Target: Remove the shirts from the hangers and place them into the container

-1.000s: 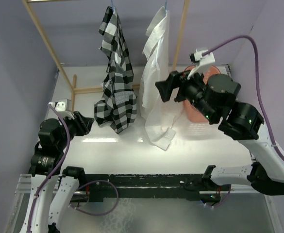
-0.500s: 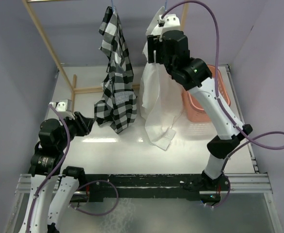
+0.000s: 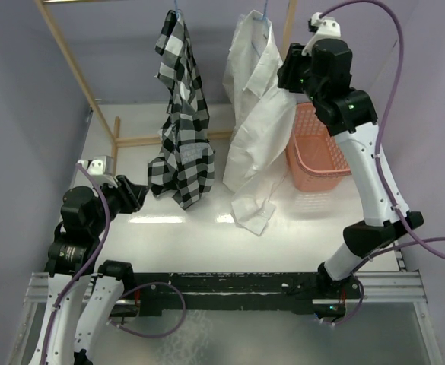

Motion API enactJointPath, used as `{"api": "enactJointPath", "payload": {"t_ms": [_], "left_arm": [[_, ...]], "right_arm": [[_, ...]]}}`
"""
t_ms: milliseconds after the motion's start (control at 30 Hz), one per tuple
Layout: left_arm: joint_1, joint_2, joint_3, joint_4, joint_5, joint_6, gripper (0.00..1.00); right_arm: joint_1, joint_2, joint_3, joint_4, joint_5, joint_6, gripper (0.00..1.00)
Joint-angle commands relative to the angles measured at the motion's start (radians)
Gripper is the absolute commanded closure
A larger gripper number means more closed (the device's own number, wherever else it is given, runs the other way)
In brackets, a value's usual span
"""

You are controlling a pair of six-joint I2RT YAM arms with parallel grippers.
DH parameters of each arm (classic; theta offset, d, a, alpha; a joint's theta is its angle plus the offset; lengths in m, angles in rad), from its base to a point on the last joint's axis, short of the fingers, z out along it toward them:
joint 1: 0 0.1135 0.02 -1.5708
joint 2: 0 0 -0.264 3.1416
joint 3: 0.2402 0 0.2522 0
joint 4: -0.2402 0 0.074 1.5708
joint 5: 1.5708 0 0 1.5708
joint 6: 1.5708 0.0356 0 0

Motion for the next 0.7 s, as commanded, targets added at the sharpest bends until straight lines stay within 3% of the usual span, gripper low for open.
{"api": "enactJointPath", "payload": {"t_ms": [0, 267, 433, 533, 667], "left_arm": [[-0.005, -0.001, 0.009, 0.047, 0.008, 0.021, 0.56], [-0.007, -0.002, 0.007, 0.046, 0.005, 0.021, 0.56], [-0.008, -0.002, 0.007, 0.045, 0.005, 0.02, 0.56], [-0.008, -0.002, 0.007, 0.045, 0.005, 0.02, 0.56], [-0.008, -0.001, 0.007, 0.046, 0.006, 0.021, 0.56]], "right_arm": [[-0.065, -0.028, -0.016, 0.08, -0.221, 0.066, 0.53], [-0.088, 0.002, 0.021, 0.071, -0.34, 0.048, 0.58], [-0.095, 0.021, 0.03, 0.055, -0.343, 0.038, 0.75], [-0.096, 0.026, 0.033, 0.054, -0.322, 0.038, 1.0], [-0.099, 0.033, 0.053, 0.065, -0.326, 0.03, 1.0]]}}
